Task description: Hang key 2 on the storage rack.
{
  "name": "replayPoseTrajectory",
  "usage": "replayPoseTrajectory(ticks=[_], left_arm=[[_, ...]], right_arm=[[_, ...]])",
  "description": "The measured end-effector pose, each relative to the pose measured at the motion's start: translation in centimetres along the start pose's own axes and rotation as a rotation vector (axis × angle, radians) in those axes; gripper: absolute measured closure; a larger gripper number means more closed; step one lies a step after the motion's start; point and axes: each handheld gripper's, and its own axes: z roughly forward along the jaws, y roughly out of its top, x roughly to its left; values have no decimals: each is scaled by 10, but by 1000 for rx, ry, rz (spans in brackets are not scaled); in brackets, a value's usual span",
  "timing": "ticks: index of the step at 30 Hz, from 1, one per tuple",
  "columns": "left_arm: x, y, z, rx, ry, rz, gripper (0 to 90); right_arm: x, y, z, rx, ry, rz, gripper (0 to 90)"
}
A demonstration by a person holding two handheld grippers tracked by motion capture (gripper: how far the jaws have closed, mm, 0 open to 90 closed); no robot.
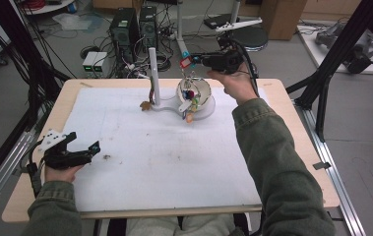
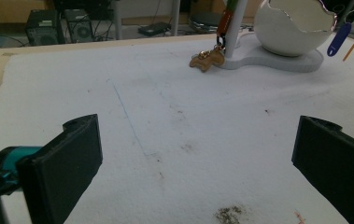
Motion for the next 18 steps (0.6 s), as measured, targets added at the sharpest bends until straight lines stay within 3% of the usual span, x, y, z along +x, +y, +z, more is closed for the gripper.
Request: replayPoseTrajectory(ticks=[18], left_arm=[[1, 0, 0, -12, 2, 0, 21]], right_arm=[[11, 10, 30, 25, -9, -25, 850]])
